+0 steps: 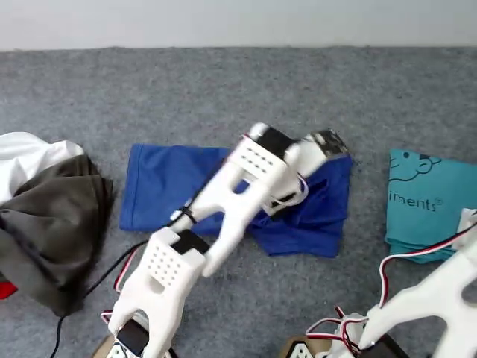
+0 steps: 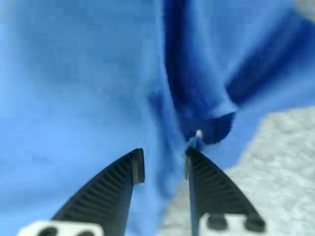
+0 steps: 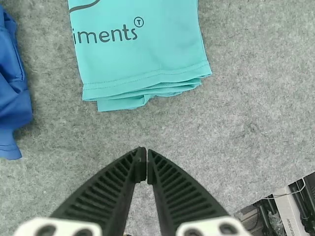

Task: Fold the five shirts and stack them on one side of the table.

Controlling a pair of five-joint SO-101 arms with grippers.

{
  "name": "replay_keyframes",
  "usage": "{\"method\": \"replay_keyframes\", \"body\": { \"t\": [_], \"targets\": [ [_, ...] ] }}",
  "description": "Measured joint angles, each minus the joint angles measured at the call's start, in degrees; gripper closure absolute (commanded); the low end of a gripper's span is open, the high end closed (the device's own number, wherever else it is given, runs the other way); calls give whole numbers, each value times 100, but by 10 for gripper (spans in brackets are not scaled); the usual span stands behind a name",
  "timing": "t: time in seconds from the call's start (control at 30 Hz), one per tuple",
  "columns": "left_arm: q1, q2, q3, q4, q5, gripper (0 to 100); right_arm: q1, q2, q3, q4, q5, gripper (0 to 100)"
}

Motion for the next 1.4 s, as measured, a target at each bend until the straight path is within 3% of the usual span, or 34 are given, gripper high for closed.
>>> {"method": "replay_keyframes", "body": {
  "t": [0.23,0.4,0.7,0.93,1.4],
  "targets": [
    [-800,0,0,-422,35,862,0,0,0,0,0,987],
    [-791,0,-9,-255,9,863,0,0,0,0,0,987],
    [158,-387,-396,185,9,863,0,0,0,0,0,987],
    [826,-536,97,185,9,863,0,0,0,0,0,987],
    [-580,413,-193,53,35,863,0,0,0,9,0,987]
  ]
}}
